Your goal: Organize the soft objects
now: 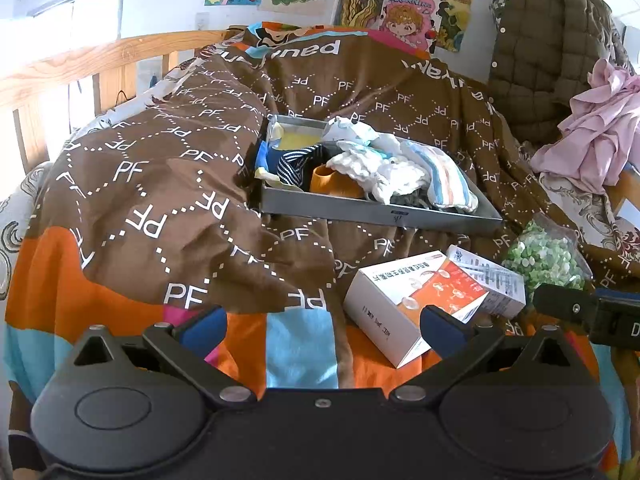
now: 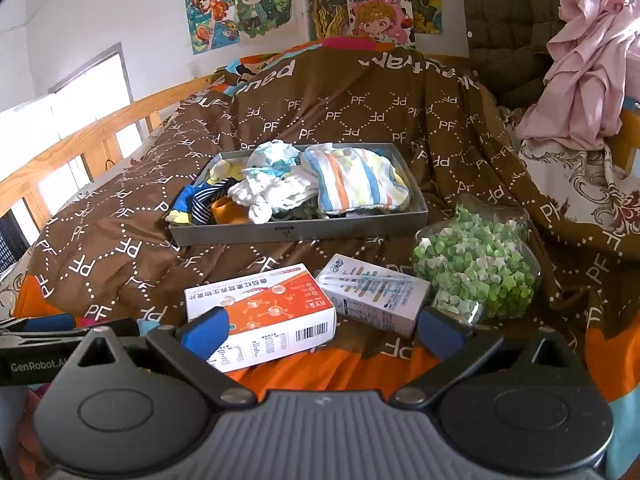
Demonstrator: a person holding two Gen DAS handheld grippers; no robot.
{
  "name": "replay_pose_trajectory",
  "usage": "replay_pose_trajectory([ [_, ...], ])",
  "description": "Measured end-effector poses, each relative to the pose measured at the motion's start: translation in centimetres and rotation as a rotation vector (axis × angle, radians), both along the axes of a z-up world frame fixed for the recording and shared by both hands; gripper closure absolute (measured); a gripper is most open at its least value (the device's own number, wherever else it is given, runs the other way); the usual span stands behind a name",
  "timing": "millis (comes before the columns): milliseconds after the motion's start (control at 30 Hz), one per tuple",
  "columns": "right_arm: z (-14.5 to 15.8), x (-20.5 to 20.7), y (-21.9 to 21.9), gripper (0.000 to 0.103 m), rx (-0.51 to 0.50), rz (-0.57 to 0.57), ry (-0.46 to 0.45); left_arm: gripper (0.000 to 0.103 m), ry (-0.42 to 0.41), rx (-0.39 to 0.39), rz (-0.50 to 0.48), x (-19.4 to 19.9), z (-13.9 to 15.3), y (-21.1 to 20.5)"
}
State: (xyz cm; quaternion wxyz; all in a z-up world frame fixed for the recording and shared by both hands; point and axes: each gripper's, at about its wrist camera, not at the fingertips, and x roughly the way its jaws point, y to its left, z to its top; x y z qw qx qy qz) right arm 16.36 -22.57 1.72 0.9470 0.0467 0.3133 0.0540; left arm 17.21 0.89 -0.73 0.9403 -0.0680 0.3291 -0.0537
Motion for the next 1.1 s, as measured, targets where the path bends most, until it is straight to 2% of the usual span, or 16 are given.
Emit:
replay_pose_trajectory([
  [1100, -0.09, 0.03, 0.05, 0.000, 0.000, 0.002, 0.002, 0.001, 0.007, 0.008, 0.000, -0.01, -0.05, -0.13],
])
